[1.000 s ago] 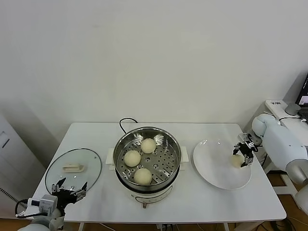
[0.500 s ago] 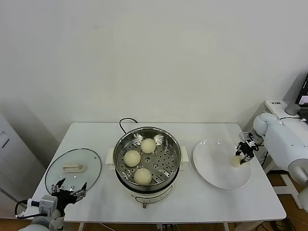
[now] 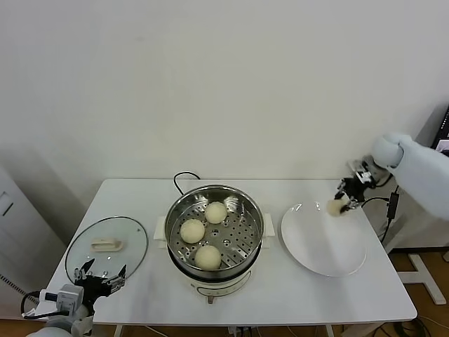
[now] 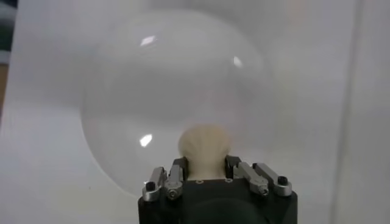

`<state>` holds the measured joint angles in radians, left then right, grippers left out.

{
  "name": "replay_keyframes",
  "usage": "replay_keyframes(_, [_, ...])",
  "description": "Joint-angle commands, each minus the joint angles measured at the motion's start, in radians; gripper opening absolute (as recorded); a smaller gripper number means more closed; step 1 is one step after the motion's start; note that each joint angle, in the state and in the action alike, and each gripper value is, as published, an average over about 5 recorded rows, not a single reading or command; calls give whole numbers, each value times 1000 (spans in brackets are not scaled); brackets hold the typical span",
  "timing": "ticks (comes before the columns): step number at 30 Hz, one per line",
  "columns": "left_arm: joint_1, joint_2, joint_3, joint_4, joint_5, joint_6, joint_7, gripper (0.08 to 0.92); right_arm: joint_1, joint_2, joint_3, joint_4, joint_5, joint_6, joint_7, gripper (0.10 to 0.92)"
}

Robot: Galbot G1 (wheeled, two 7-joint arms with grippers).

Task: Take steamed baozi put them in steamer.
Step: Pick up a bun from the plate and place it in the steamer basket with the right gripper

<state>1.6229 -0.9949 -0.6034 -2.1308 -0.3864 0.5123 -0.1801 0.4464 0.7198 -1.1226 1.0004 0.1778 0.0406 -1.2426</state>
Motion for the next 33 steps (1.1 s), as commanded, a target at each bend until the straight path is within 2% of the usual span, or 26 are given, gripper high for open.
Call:
replay_keyframes(1, [-1,0,4,-2,5,1,0,823,439,35,-468,294,470,-300,76,399])
replay_keyframes(13, [-6,3,9,7,7,-2,1,823,522,214,-548,403,746,-479,287,399])
replay_keyframes(33, [-8,4,10,10,5,-5,1,823,431,273,-533,582,880,-629,540,399])
